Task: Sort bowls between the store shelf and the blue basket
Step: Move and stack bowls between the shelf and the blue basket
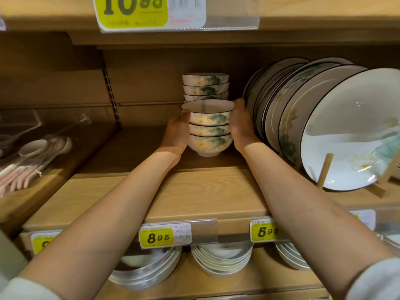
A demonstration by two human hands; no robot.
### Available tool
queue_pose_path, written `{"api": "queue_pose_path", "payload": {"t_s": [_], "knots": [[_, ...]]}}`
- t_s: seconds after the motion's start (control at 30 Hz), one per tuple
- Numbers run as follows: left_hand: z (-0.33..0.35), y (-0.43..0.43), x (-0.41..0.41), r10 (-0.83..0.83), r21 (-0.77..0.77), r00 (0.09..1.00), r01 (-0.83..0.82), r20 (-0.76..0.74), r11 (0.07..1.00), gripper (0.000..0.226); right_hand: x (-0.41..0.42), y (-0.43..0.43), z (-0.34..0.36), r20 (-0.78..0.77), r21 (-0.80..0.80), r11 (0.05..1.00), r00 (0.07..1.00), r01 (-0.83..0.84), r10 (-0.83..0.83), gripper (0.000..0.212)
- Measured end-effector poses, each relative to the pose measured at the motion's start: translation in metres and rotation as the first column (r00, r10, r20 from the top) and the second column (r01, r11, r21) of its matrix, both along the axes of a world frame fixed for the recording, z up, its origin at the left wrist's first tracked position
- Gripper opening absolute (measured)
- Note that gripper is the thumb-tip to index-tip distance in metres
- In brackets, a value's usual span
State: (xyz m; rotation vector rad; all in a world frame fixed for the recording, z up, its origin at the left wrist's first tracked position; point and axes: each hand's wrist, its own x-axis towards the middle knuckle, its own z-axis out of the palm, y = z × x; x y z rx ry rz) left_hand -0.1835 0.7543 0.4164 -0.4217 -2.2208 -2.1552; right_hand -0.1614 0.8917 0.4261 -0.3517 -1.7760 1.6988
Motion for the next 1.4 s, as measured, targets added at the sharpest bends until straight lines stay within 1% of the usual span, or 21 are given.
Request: {"api": "queue_pose_path", "payload": {"t_s": [0.07, 0.23, 0.53, 0.6, 0.7, 0.77, 0.8, 0.87, 0.93, 1.0, 1.03, 1.07, 1.13, 1.17, 1.2, 1.27, 1.4], "knots": [[0.0, 0.0, 0.0, -0.006, 0.0, 1.0, 0.006, -0.021, 1.0, 0.035, 0.001, -0.001, -0.001, -0.004, 0.005, 1.0, 1.0, 0.0, 0.0, 0.035], [0.0, 0.001, 0.0, 0.012, -0.019, 1.0, -0.012, -0.014, 1.0, 0.042, 0.002, -0.002, -0.003, 0.007, -0.001, 1.0, 1.0, -0.002, 0.002, 0.035], [0.0, -0.001, 0.005, -0.009, -0.048, 0.998, 0.006, -0.062, 0.999, 0.039, 0.006, -0.004, -0.003, 0.005, -0.021, 1.0, 1.0, 0.005, -0.004, 0.036], [0.002, -0.002, 0.008, -0.019, -0.039, 0.998, 0.017, -0.055, 0.999, 0.04, 0.01, -0.006, -0.001, 0.015, -0.014, 1.0, 1.0, -0.006, 0.006, 0.036], [0.005, -0.004, 0.012, -0.033, -0.015, 0.999, 0.033, -0.003, 0.999, 0.039, 0.015, -0.006, 0.002, 0.037, -0.016, 0.999, 0.998, -0.051, 0.051, 0.035], [0.01, -0.007, 0.015, -0.023, -0.016, 0.999, 0.023, 0.04, 1.0, 0.04, 0.02, -0.006, 0.007, 0.034, -0.052, 0.995, 0.996, -0.085, 0.087, 0.038], [0.014, -0.01, 0.017, -0.014, -0.041, 0.999, 0.016, 0.049, 0.999, 0.038, 0.023, -0.005, 0.011, 0.029, -0.066, 0.995, 0.996, -0.078, 0.08, 0.041], [0.026, -0.017, 0.022, 0.03, -0.064, 0.998, -0.027, 0.057, 0.998, 0.03, 0.031, -0.004, 0.022, 0.02, -0.034, 0.999, 1.0, -0.023, 0.023, 0.045], [0.038, -0.026, 0.03, 0.051, 0.025, 0.995, -0.053, 0.088, 0.998, 0.024, 0.044, -0.008, 0.03, 0.01, -0.01, 1.0, 1.0, 0.002, -0.002, 0.039], [0.044, -0.039, 0.043, 0.036, 0.146, 0.997, -0.046, 0.072, 0.988, 0.03, 0.064, -0.02, 0.031, 0.004, -0.095, 0.995, 1.0, -0.021, 0.022, 0.023], [0.044, -0.047, 0.052, 0.014, 0.205, 0.998, -0.026, 0.057, 0.978, 0.034, 0.074, -0.027, 0.028, 0.008, -0.148, 0.988, 0.999, -0.036, 0.038, 0.021], [0.042, -0.055, 0.061, -0.014, 0.272, 0.999, 0.002, 0.041, 0.962, 0.034, 0.085, -0.034, 0.023, 0.015, -0.178, 0.983, 0.998, -0.051, 0.055, 0.022], [0.033, -0.071, 0.084, -0.073, 0.379, 0.997, 0.06, 0.021, 0.923, 0.033, 0.107, -0.046, 0.009, 0.035, -0.17, 0.985, 0.998, -0.04, 0.046, 0.035], [0.025, -0.078, 0.095, -0.099, 0.402, 0.995, 0.084, 0.016, 0.912, 0.032, 0.12, -0.053, 0.002, 0.005, -0.173, 0.984, 0.999, -0.044, 0.046, 0.033], [0.016, -0.085, 0.106, -0.12, 0.413, 0.993, 0.105, 0.011, 0.905, 0.031, 0.133, -0.06, -0.005, -0.046, -0.194, 0.979, 0.997, -0.067, 0.059, 0.027], [-0.004, -0.096, 0.123, -0.155, 0.424, 0.988, 0.138, 0.007, 0.895, 0.029, 0.16, -0.074, -0.02, -0.117, -0.265, 0.958, 0.99, -0.107, 0.078, 0.023], [-0.045, -0.113, 0.151, -0.245, 0.454, 0.968, 0.196, 0.051, 0.869, 0.029, 0.201, -0.1, -0.056, -0.078, -0.378, 0.92, 0.994, -0.105, 0.081, 0.027]]}}
